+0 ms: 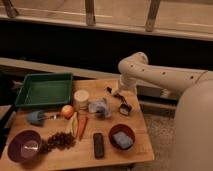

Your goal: Wipe purple bowl with brush

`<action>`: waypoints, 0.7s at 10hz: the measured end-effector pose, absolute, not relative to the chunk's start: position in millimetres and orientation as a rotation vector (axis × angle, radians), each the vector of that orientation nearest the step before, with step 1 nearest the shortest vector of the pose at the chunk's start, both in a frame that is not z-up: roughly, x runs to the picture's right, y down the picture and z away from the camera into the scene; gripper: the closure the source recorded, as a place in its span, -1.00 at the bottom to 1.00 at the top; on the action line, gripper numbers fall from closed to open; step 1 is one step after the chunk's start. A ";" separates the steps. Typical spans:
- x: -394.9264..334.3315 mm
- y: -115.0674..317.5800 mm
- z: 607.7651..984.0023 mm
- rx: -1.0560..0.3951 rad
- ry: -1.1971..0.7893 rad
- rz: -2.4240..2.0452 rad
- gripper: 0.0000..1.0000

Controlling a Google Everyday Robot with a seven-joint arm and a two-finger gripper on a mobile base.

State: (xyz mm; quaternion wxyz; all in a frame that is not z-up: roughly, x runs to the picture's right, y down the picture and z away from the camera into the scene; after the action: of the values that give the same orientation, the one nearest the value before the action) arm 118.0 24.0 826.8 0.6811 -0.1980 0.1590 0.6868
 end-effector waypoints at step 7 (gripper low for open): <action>124.4 22.7 839.6 -0.428 0.363 1.563 -0.60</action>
State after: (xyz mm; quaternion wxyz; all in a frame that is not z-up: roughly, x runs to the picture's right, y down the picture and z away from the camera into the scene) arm 124.4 22.7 839.6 0.6745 -0.1901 0.1614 0.6949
